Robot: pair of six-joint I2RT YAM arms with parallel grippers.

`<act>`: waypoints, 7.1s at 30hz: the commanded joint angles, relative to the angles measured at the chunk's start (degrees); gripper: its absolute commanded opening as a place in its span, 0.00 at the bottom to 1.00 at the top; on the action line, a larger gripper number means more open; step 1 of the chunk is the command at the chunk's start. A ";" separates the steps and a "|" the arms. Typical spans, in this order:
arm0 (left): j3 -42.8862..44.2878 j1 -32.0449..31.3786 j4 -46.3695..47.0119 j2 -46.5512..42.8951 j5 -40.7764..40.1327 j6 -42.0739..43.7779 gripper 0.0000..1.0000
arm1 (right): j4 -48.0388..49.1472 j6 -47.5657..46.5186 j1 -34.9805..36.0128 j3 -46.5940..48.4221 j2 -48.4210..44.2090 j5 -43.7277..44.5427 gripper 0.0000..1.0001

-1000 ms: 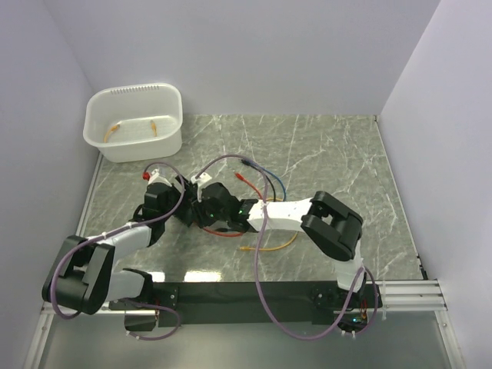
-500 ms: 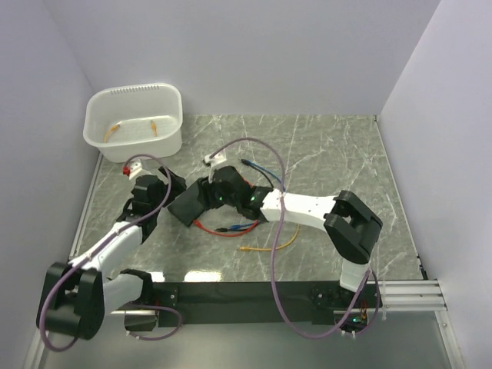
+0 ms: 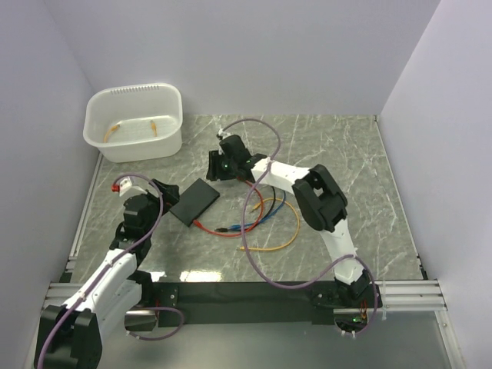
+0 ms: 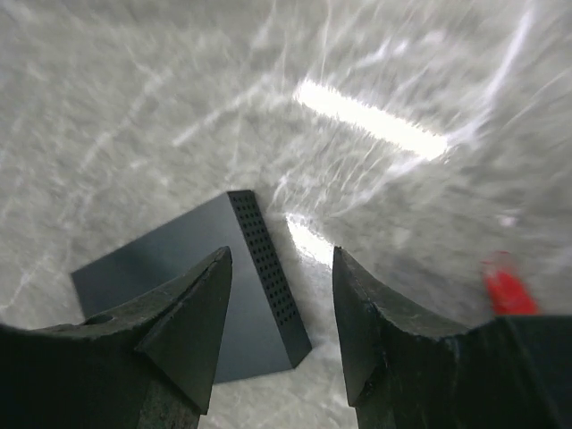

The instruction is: Insert the plug into the switch port

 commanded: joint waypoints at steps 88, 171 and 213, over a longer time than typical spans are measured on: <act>0.74 0.90 -3.67 -1.07 -0.64 -0.45 0.96 | -10.89 -15.91 20.38 -26.98 -20.87 16.28 0.61; -7.87 -5.59 42.47 3.94 31.19 -7.13 0.77 | 29.26 -6.95 4.74 -40.16 -34.66 -23.18 0.00; -3.92 -10.43 41.25 11.06 29.34 -4.50 0.00 | 33.77 -3.78 3.51 -39.38 -32.29 -27.68 0.05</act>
